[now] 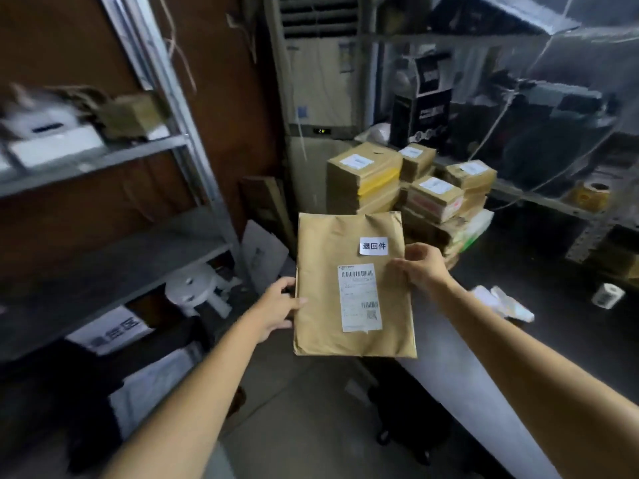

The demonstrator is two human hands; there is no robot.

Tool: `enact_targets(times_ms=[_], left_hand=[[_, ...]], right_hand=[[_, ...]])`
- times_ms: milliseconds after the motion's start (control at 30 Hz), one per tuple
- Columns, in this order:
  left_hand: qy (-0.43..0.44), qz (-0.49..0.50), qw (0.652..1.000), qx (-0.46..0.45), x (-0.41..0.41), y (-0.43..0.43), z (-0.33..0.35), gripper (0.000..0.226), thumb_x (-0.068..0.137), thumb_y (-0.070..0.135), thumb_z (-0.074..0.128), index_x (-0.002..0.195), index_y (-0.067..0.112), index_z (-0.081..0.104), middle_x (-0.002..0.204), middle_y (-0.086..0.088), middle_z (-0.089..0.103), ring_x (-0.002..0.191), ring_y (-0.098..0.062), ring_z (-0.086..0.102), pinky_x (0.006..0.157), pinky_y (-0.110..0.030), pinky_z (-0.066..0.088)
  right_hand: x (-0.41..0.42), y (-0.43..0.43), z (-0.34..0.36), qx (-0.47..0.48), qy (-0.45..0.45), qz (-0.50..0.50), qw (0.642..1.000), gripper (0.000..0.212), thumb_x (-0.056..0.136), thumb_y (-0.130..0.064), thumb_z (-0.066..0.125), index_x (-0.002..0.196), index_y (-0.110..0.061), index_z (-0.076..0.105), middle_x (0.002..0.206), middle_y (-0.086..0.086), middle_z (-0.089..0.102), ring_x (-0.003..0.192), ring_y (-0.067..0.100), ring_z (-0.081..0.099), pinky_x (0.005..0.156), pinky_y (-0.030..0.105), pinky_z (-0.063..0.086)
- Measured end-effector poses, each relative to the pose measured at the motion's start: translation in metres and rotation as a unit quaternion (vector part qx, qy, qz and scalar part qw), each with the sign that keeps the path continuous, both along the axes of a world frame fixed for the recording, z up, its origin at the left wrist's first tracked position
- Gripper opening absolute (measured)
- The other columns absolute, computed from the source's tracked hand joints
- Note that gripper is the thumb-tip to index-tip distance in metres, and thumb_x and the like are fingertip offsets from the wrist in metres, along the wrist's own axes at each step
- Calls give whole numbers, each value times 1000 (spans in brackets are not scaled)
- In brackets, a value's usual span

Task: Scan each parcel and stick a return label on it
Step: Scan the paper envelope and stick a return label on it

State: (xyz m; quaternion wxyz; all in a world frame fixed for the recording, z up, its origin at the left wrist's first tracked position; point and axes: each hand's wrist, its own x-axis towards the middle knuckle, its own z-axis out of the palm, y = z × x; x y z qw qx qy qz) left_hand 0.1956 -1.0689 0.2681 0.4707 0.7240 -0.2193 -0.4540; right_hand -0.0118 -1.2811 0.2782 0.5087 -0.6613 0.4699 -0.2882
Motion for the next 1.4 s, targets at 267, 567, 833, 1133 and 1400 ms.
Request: enact_targets(times_ms=[267, 567, 833, 1133, 1400], left_hand=[[5, 197, 980, 26, 138, 189, -14, 48, 95, 6, 59, 138, 20, 44, 118, -7, 61, 106, -25, 62, 91, -48, 52], [8, 318, 947, 30, 282, 353, -36, 49, 94, 2, 59, 138, 17, 42, 122, -10, 55, 89, -21, 60, 67, -34, 52], [55, 367, 926, 68, 382, 402, -110, 40, 94, 7, 61, 128, 22, 49, 100, 3, 56, 84, -14, 58, 71, -36, 53], [84, 409, 900, 124, 479, 395, -253, 41, 94, 4, 59, 133, 13, 49, 124, -6, 57, 106, -25, 56, 90, -42, 49], [41, 420, 890, 170, 564, 420, -438, 44, 90, 8, 62, 132, 11, 51, 124, -12, 60, 111, -33, 59, 98, -55, 48]], right_hand=[[226, 132, -17, -42, 50, 165, 984, 15, 80, -11, 78, 91, -16, 69, 93, 8, 71, 81, 25, 67, 70, 40, 60], [439, 283, -51, -66, 99, 275, 954, 20, 88, -17, 69, 108, -17, 67, 107, 9, 70, 93, 30, 68, 77, 47, 60], [555, 337, -127, -41, 141, 352, 925, 35, 92, -20, 62, 126, -12, 61, 104, 6, 69, 87, 21, 69, 75, 37, 61], [680, 338, -282, -40, 193, 412, 890, 27, 90, -13, 60, 117, -13, 63, 103, 10, 68, 91, 28, 64, 76, 39, 56], [779, 371, -460, 9, 192, 400, 896, 29, 90, -23, 67, 119, -21, 64, 94, -5, 65, 74, 6, 61, 57, 13, 47]])
